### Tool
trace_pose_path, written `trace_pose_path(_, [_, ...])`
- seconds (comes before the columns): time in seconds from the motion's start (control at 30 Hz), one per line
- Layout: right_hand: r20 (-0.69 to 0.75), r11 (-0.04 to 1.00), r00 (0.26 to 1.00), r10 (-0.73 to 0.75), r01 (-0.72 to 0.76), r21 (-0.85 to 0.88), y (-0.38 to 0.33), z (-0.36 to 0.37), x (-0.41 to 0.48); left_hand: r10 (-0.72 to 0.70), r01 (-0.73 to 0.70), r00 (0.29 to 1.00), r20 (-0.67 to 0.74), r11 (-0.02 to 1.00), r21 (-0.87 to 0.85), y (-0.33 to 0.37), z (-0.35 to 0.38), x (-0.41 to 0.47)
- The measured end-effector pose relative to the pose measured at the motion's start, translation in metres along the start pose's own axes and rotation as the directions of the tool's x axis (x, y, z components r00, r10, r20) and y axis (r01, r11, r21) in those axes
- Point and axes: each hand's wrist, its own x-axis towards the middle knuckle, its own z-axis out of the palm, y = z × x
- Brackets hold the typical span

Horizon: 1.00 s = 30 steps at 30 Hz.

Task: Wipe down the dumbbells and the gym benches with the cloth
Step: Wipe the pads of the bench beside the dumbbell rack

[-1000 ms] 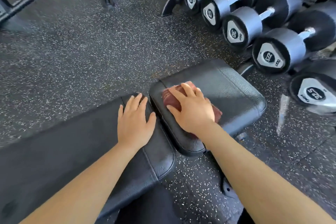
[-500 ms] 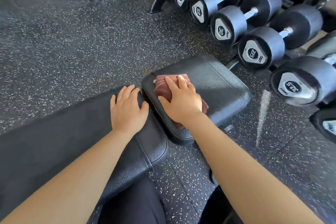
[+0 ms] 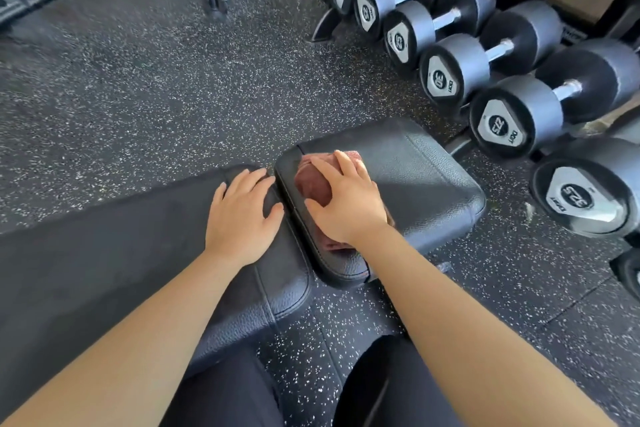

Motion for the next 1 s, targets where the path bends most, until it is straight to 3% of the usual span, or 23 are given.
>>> trace_pose_path(0.2, [-0.136,0.991,0.986,-0.097,0.108,0.075,0.003,-0.001,-0.054,-0.003,0.003,1.000,-0.002,1.000,-0.020,0.003,-0.005,-0.003])
trace_pose_path(0.3, [-0.191,0.995,0.980,-0.047,0.063,0.080,0.001,0.004,-0.067,-0.009,0.009,1.000,-0.003,1.000,-0.021,0.004,-0.006,-0.004])
trace_pose_path(0.47, [-0.123,0.997,0.991,0.047,-0.039,0.067,-0.009,-0.002,-0.039,-0.013,0.013,1.000,0.006,1.000,-0.016,0.006,-0.008,-0.004])
trace_pose_path(0.7, [-0.259,0.999,0.966,-0.006,0.015,0.035,0.002,0.008,-0.081,-0.008,0.007,1.000,0.026,1.000,0.011,0.005,-0.005,-0.007])
trace_pose_path(1.0, [-0.153,0.992,0.983,0.098,-0.084,0.095,-0.007,0.002,-0.021,-0.026,0.029,0.998,0.053,0.998,-0.057,0.005,-0.011,-0.003])
